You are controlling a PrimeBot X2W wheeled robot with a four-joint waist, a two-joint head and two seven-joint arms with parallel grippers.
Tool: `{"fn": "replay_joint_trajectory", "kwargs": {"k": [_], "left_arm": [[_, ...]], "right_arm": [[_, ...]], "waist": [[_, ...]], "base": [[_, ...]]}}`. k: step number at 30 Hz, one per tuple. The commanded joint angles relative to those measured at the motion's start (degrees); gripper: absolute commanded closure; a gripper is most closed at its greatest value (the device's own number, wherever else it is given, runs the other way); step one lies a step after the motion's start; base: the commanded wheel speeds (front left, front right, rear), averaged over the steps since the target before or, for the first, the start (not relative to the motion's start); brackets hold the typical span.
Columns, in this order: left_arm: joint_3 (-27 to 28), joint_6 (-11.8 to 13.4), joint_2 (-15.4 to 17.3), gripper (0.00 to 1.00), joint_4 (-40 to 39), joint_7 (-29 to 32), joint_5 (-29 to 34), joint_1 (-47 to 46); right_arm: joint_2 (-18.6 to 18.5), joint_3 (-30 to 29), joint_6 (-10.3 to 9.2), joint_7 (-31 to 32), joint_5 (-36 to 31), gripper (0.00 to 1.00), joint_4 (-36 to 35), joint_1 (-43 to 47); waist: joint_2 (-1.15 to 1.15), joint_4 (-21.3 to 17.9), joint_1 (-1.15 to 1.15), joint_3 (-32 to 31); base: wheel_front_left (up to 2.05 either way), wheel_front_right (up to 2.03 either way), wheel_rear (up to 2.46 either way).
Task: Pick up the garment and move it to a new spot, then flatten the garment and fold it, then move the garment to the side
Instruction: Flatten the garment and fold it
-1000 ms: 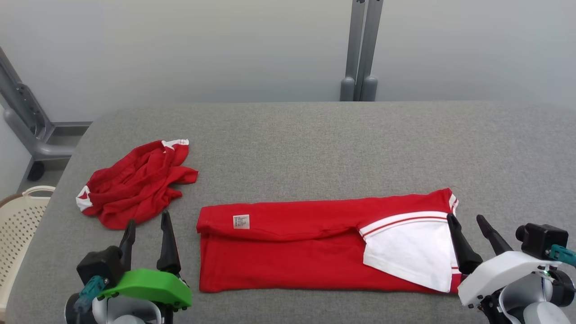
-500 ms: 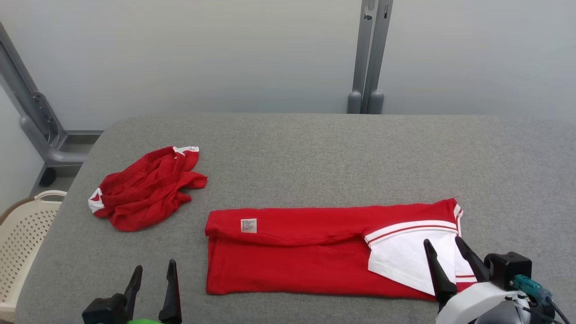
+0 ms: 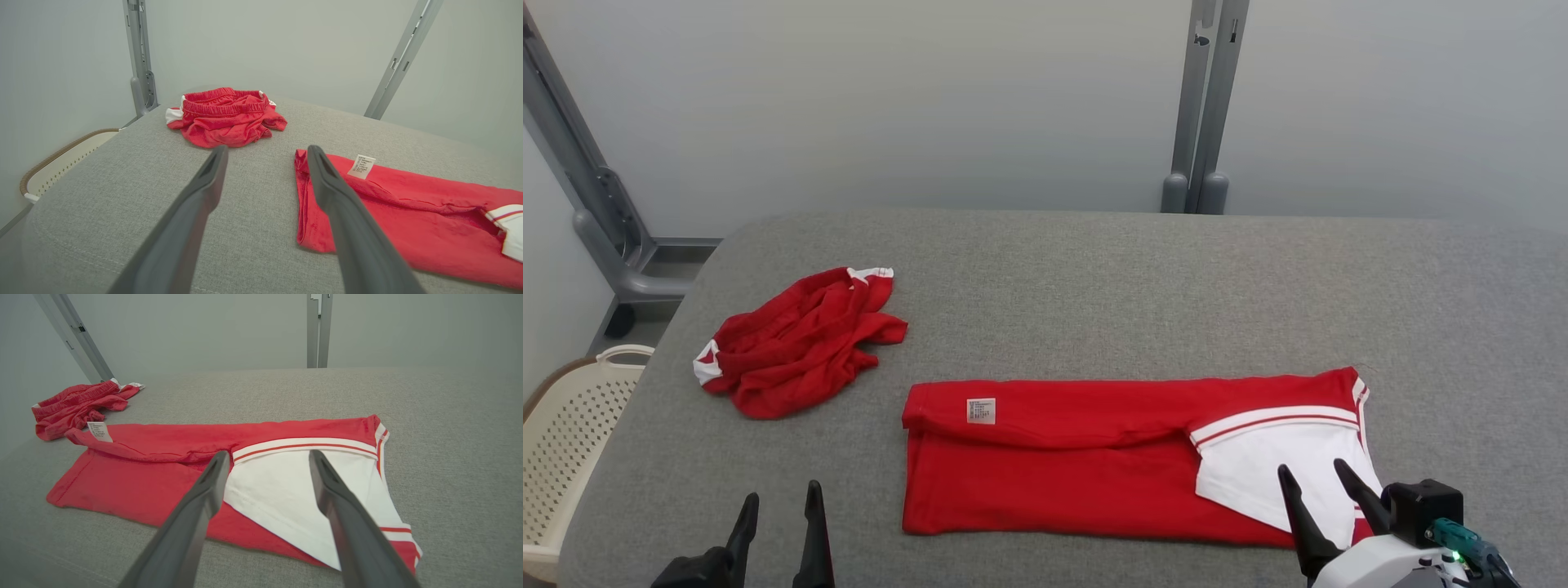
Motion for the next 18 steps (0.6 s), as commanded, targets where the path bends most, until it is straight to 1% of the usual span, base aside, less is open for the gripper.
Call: {"fn": "replay_joint_trajectory", "kwargs": {"k": [1,3,10,14,16,18], "left_arm": [[0.0,0.4,0.8,0.0,0.0,-0.1,0.9,1.0],[-0.2,0.3,0.4,0.0,-0.4,-0.1,0.4,1.0],[-0.4,1.5,0.5,0.0,-0.8,0.1,1.0,1.1],[-0.7,1.8,0.6,0.0,-1.3,0.4,1.2,1.3],[-1.1,1.6,0.8,0.0,-1.6,0.8,1.4,1.2],[-1.6,1.6,1.3,0.0,-1.8,1.2,1.7,1.1]], "right_arm": [[0.0,0.1,-0.02,0.1,-0.1,0.0,0.2,0.5],[0.0,0.1,-0.02,0.1,-0.3,0.0,0.3,0.4],[0.1,-0.5,-0.02,0.6,-0.8,0.0,0.1,-0.2],[-0.5,-0.6,-0.02,1.6,-1.2,0.0,-0.4,-0.8],[-0.5,-2.1,-0.04,3.4,-0.8,0.0,-0.6,-1.4],[-0.4,-4.0,-0.03,7.4,-1.1,0.0,-0.2,-2.4]], "waist": [[0.0,-0.1,0.0,0.0],[0.0,-0.1,0.0,0.0],[0.0,-0.4,0.0,0.0],[0.0,-0.4,0.0,0.2],[0.0,-0.5,0.0,0.5],[0.0,-0.7,0.0,0.9]], "base": [[0.0,0.0,0.0],[0.0,0.0,0.0],[0.0,0.0,0.0],[0.0,0.0,0.0],[0.0,0.0,0.0],[0.0,0.0,0.0]]}}
